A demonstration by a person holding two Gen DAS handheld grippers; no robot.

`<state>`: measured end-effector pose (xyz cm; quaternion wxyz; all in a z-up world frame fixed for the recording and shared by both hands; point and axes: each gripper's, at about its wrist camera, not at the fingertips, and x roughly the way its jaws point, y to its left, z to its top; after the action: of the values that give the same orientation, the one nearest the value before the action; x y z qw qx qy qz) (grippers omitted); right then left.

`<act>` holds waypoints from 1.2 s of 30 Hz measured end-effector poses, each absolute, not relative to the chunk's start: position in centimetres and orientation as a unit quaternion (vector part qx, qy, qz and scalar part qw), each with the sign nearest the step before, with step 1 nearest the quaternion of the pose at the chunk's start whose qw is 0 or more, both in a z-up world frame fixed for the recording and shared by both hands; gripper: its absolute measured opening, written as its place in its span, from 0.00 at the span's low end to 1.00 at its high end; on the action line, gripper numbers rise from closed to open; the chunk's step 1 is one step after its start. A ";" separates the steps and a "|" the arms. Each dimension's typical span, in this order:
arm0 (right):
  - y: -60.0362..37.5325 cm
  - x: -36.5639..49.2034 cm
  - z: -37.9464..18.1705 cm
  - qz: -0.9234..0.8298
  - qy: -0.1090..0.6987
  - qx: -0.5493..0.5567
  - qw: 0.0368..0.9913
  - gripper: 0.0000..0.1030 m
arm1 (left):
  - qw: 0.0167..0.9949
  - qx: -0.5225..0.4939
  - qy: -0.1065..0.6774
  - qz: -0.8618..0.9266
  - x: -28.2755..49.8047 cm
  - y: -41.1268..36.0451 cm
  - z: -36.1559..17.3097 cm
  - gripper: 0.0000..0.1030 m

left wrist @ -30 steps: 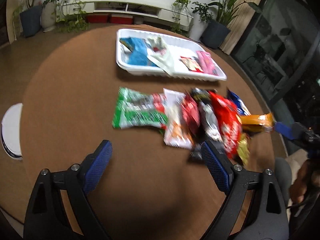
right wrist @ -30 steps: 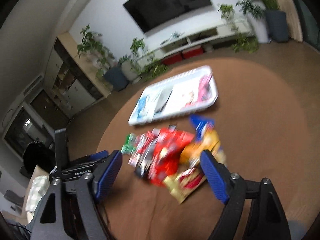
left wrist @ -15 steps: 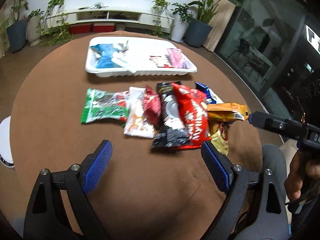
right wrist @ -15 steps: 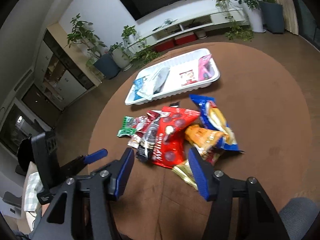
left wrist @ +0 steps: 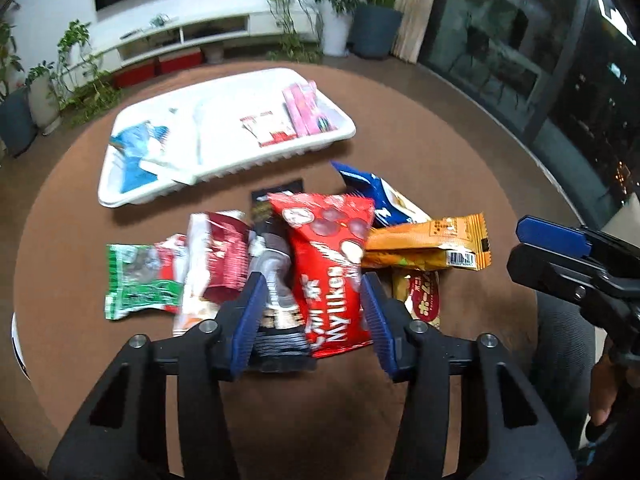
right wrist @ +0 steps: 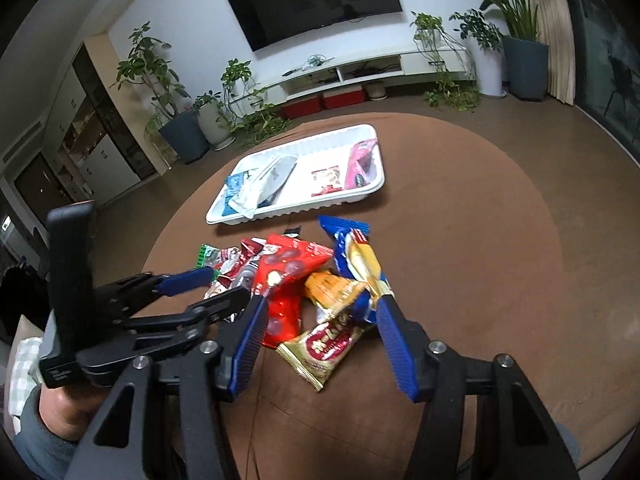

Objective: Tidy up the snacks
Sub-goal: 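Close the left tool on the red Milkyikes bag while the right tool approaches the orange bar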

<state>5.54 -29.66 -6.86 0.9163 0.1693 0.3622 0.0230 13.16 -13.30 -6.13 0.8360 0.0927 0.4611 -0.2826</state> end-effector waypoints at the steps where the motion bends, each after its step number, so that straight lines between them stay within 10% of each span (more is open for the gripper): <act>1: -29.8 5.5 -7.0 0.023 0.361 0.171 0.916 0.58 | 0.835 0.096 0.462 -0.282 13.2 -13.6 -6.3 0.45; 19: -31.4 4.7 -8.1 0.030 0.358 0.198 0.912 0.58 | 0.808 0.153 0.510 -0.253 16.9 -18.1 -10.7 0.45; 36: -30.3 4.5 -7.5 0.046 0.359 0.164 0.918 0.58 | 0.810 0.102 0.508 -0.275 17.6 -15.8 -10.7 0.21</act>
<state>4.48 -30.30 -7.47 0.9175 0.1638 0.3594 0.0463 17.61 -15.77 -10.66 0.8100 0.1015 0.5082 -0.2745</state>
